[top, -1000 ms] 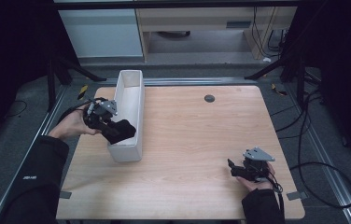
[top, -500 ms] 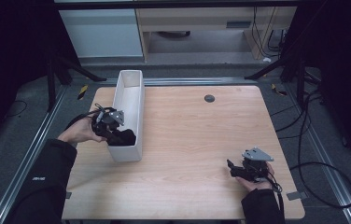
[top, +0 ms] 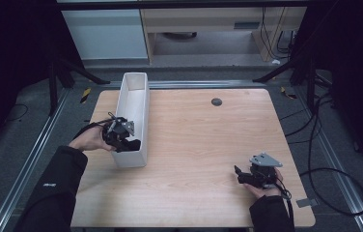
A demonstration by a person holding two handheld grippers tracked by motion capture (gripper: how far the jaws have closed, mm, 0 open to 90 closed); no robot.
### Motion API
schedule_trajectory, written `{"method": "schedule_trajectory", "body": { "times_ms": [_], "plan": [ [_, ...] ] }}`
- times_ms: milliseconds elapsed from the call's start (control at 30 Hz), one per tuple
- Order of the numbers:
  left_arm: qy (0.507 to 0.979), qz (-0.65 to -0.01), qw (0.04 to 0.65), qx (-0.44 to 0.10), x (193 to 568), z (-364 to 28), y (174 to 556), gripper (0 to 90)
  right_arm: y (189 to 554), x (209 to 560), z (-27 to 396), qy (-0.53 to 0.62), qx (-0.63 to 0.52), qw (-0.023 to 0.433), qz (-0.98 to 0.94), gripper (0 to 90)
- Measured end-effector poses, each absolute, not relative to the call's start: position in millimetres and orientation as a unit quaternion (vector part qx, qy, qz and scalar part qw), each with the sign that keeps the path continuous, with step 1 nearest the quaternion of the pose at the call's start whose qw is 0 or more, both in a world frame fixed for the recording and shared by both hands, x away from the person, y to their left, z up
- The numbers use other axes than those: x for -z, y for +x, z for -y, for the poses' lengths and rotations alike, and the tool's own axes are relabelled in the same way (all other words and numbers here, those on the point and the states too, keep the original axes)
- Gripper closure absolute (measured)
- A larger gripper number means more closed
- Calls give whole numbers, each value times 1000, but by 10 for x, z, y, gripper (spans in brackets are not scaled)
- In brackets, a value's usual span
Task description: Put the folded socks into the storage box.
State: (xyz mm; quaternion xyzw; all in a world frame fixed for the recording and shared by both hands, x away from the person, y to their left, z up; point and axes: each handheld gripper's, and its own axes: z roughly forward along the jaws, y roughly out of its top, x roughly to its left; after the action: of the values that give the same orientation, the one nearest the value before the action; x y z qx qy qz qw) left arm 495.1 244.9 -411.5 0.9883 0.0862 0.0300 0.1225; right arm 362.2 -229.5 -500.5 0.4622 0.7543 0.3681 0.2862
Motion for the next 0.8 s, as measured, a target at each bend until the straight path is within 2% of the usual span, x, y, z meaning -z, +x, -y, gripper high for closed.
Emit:
{"method": "schedule_trajectory", "body": {
  "times_ms": [100, 333, 633, 800],
  "plan": [
    [987, -93, 130, -34, 4110, -2469, 4950, 643, 3621, 5005, 2293, 462, -368, 286, -755, 176],
    [981, -108, 154, -47, 4000, -2534, 4933, 500, 3622, 5005, 2293, 463, -368, 285, -755, 176],
    [961, -128, 231, -83, 3532, -2727, 4689, 462, 3616, 4998, 2297, 463, -369, 288, -752, 176],
    [949, -156, 256, -101, 3395, -2831, 4513, 437, 3611, 4991, 2302, 463, -370, 289, -751, 176]
  ]
}}
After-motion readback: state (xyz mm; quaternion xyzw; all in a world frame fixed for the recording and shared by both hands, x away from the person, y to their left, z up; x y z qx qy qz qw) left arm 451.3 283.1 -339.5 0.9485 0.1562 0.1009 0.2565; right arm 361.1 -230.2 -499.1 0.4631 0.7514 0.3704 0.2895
